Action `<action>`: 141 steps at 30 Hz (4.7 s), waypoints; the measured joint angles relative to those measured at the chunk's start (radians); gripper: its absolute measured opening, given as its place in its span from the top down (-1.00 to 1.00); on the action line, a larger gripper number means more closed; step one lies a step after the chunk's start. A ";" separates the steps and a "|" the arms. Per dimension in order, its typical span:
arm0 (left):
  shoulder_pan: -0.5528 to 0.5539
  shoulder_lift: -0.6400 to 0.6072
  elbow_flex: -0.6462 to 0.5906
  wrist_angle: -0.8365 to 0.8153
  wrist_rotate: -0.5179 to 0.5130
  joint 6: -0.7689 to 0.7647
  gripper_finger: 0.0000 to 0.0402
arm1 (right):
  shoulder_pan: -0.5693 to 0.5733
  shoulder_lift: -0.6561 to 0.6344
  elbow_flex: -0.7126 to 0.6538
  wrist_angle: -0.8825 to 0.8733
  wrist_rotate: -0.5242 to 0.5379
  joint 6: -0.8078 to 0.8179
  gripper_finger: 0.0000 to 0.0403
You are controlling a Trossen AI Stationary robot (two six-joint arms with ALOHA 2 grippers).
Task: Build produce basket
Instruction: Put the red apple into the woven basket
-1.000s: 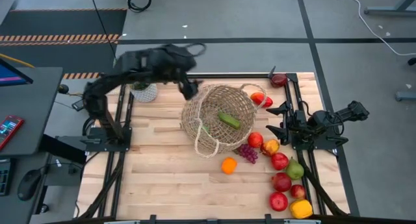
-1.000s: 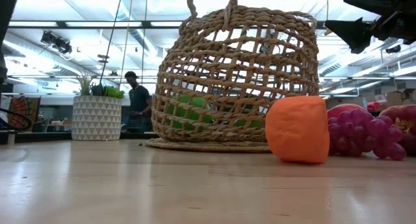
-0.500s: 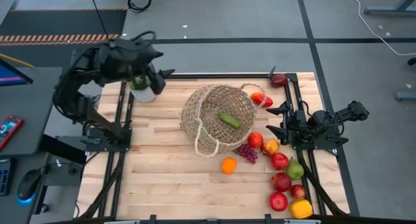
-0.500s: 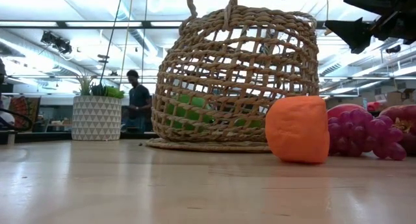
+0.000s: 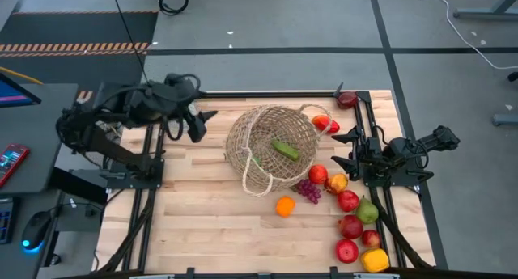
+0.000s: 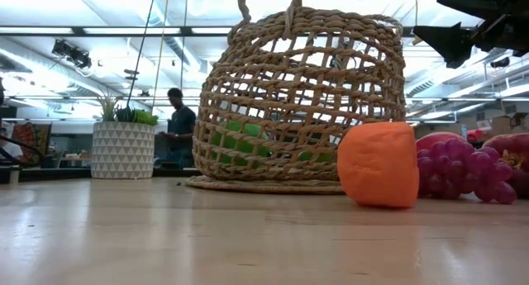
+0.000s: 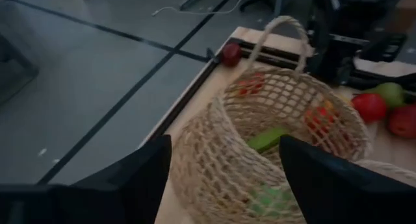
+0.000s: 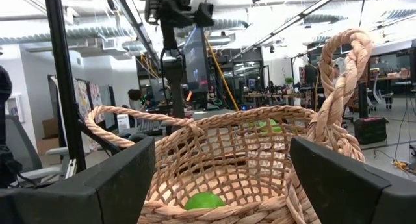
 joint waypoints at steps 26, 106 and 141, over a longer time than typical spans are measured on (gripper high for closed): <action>-0.032 -0.733 -1.115 1.021 0.265 0.053 0.12 | 0.000 0.000 0.000 0.000 0.000 0.000 -0.79; -0.124 -1.192 -1.924 1.239 0.479 -0.394 0.77 | 0.000 0.000 0.000 0.000 0.000 0.000 -0.79; -0.123 -1.192 -1.924 1.266 0.479 0.132 0.74 | -0.001 0.000 0.000 0.045 0.106 0.425 -0.79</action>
